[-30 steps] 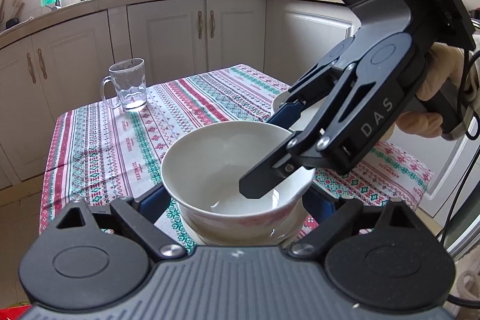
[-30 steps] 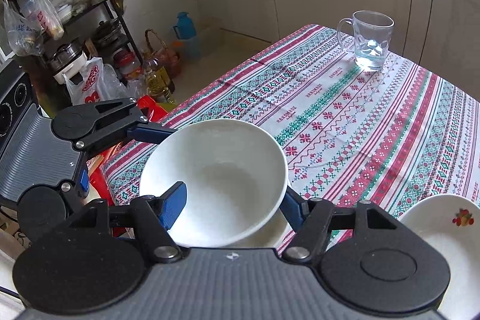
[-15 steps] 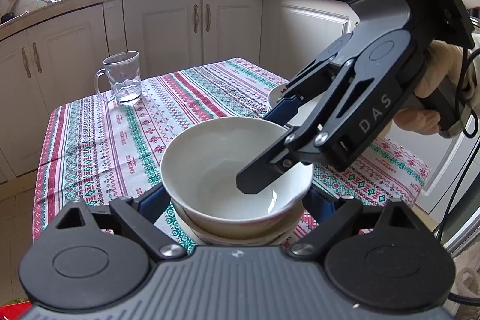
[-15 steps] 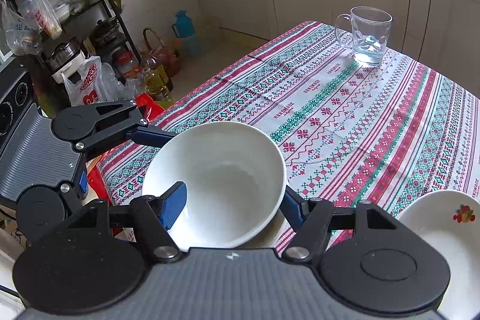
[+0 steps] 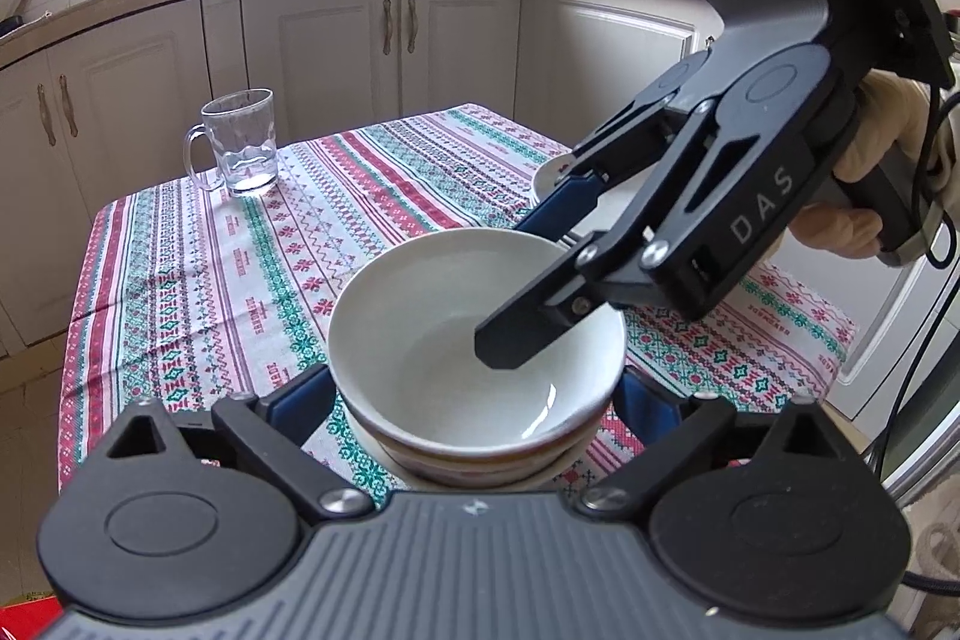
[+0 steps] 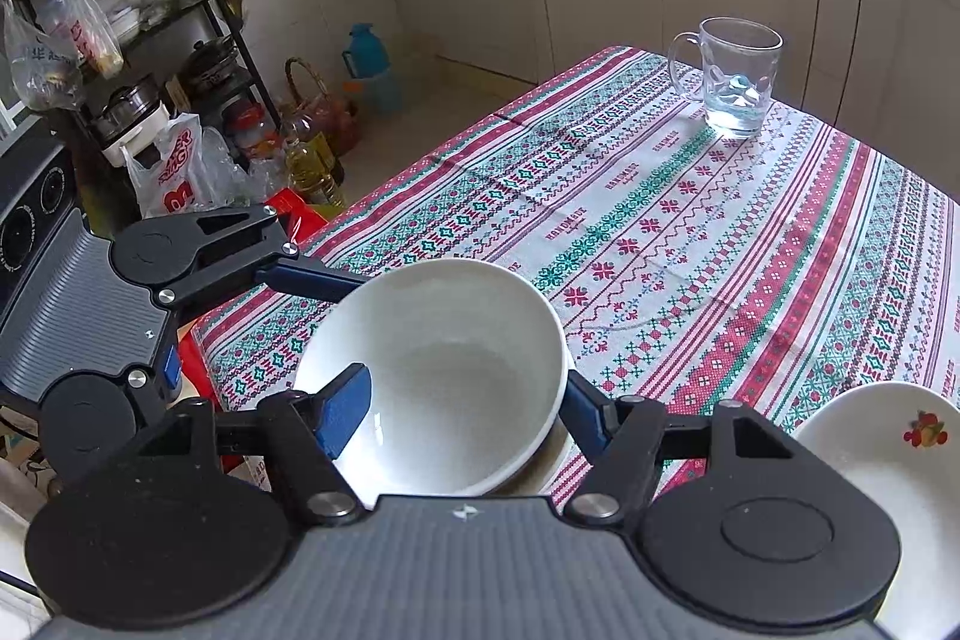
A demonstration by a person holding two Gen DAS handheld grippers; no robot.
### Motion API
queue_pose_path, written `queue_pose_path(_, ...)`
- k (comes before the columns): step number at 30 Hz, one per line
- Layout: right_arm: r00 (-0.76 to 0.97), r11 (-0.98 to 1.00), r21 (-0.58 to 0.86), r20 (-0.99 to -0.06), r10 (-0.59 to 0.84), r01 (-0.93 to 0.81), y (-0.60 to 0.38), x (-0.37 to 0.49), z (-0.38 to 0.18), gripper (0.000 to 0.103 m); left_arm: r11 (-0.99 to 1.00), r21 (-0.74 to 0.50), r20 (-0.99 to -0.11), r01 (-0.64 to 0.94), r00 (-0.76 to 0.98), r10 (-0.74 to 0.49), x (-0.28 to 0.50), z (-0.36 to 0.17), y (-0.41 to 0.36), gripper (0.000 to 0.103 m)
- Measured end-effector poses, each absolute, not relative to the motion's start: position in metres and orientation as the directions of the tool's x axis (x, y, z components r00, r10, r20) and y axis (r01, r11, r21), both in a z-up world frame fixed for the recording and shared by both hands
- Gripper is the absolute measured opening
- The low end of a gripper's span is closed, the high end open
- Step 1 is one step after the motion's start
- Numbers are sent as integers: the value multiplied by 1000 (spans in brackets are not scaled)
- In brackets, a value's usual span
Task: Organize plates and bowls
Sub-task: 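Lower the bowl into the nested bowls and open the right tool, then grasp the three-bowl stack from opposite sides with the left tool while the right tool grips it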
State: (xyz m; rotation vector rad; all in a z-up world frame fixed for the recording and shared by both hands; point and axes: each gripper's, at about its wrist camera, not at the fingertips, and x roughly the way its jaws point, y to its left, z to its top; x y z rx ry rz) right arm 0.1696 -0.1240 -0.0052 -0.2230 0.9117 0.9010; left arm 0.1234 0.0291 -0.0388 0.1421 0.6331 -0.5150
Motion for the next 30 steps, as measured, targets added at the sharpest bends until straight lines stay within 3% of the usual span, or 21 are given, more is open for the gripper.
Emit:
queue_pose_path(6,315,630,187,-739,596,-754,-127,165,-1,85,855,-37,-579,517,686,-440,116,-34,35,99)
queue_pose_path(8,334,639,182,-729,598,-747,-129,162,0,94,855,-34,-573,517,691,-441,114,-33,37,99)
queue_pose_path(11,362,647,163,-715,598,-745,-132,154,2,101,853,-31,-565,521,695,-445,111,-33,40,100)
queue_pose_path(30,476,643,-108,-767,431,-758,-140,96,-44,103,856,51,-635,515,678,-370,108,-66,51,100)
